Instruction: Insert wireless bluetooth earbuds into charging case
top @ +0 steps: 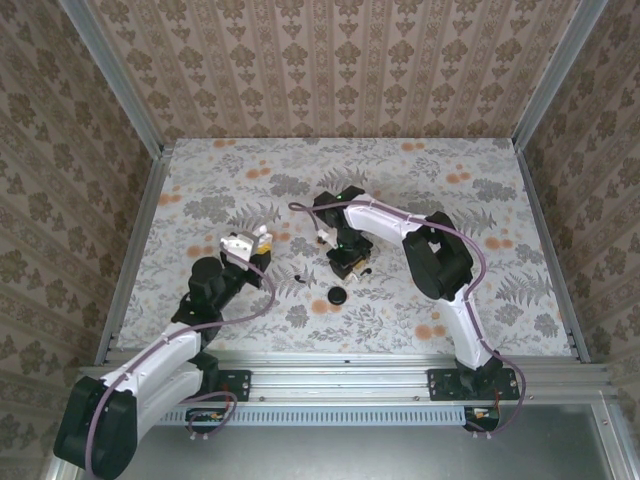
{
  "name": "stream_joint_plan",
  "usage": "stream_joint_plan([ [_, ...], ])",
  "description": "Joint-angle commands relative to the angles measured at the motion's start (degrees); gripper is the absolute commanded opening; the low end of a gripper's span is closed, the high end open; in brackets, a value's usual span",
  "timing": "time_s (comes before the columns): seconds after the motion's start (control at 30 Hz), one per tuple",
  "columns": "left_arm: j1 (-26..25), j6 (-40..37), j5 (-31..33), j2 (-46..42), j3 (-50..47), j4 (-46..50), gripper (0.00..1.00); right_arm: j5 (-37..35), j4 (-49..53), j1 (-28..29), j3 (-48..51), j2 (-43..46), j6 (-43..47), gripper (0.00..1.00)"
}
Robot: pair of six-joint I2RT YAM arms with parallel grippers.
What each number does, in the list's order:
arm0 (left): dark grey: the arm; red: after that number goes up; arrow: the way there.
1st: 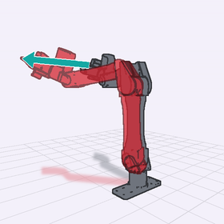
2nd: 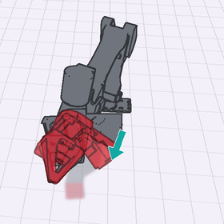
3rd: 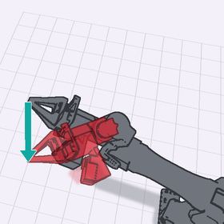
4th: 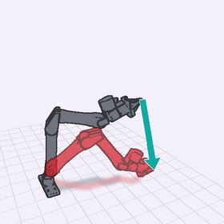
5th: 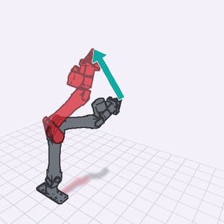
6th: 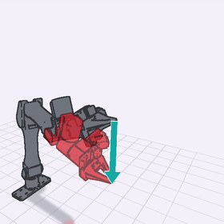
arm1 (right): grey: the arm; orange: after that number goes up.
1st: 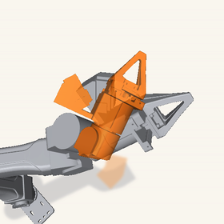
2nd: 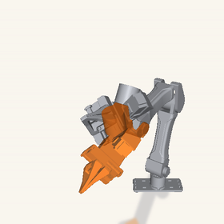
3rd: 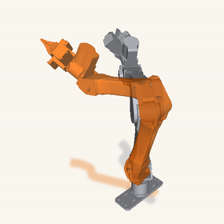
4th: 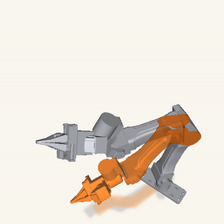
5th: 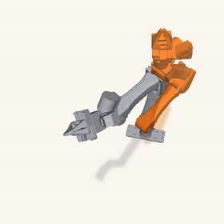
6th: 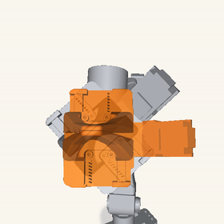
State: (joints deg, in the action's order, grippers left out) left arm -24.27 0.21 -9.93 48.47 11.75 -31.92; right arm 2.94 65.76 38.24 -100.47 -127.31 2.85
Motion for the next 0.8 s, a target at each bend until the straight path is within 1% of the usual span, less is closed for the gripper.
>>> stream_joint_plan([
  [0.0,0.37,-0.94,0.84,-1.36,1.61,0.53,0.11,-0.42,-0.26,0.52,1.15,-1.45,0.50,0.43],
  [0.17,0.36,-0.91,1.10,-1.71,1.52,0.79,0.12,-1.77,-0.78,0.66,2.00,-1.41,0.22,0.40],
  [0.3,0.25,-0.91,1.06,-1.72,1.52,0.90,0.11,-2.94,-2.56,0.78,3.42,-0.30,-0.58,0.32],
  [0.43,0.28,-0.88,0.70,-1.36,1.50,0.75,0.12,-2.94,-4.73,0.76,4.99,1.49,-1.48,0.29],
  [0.63,-0.23,-0.41,-1.18,0.65,1.19,-1.17,0.11,-0.84,-12.19,0.11,10.19,8.49,-4.71,0.27],
  [0.77,-1.12,-0.25,-2.32,2.11,0.45,-4.39,0.11,3.04,-21.82,-1.33,17.44,15.93,-8.55,0.26],
])
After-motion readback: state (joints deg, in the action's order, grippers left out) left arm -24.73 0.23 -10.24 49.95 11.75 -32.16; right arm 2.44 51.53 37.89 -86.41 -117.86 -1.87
